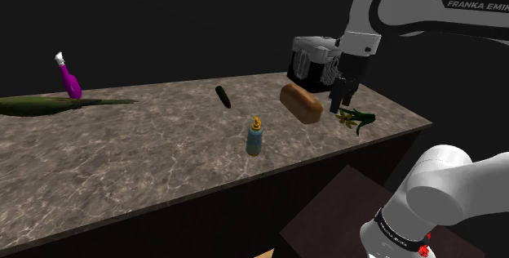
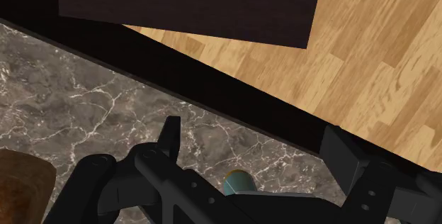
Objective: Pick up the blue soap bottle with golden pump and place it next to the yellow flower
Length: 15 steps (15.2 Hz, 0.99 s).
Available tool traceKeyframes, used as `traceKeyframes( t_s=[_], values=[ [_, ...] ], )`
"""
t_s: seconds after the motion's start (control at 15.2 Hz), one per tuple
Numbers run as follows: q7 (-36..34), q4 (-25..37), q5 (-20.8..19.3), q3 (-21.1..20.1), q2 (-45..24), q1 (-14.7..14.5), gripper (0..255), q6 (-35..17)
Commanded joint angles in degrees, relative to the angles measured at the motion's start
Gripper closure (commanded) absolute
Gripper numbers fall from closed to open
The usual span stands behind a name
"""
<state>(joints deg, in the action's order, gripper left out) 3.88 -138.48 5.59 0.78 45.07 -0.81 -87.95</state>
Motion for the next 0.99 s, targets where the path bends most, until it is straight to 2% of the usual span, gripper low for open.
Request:
traceKeyframes(
  t_s=[0.0,0.46,0.92],
  values=[
    [0.0,0.0,0.0,0.0,0.0,0.0,0,0.0],
    [-4.25,2.0,0.87,-4.76,-12.37,-0.83,0,-12.65],
    [-9.26,7.99,-0.78,-8.9,-26.58,-0.94,0,-22.87]
  ],
)
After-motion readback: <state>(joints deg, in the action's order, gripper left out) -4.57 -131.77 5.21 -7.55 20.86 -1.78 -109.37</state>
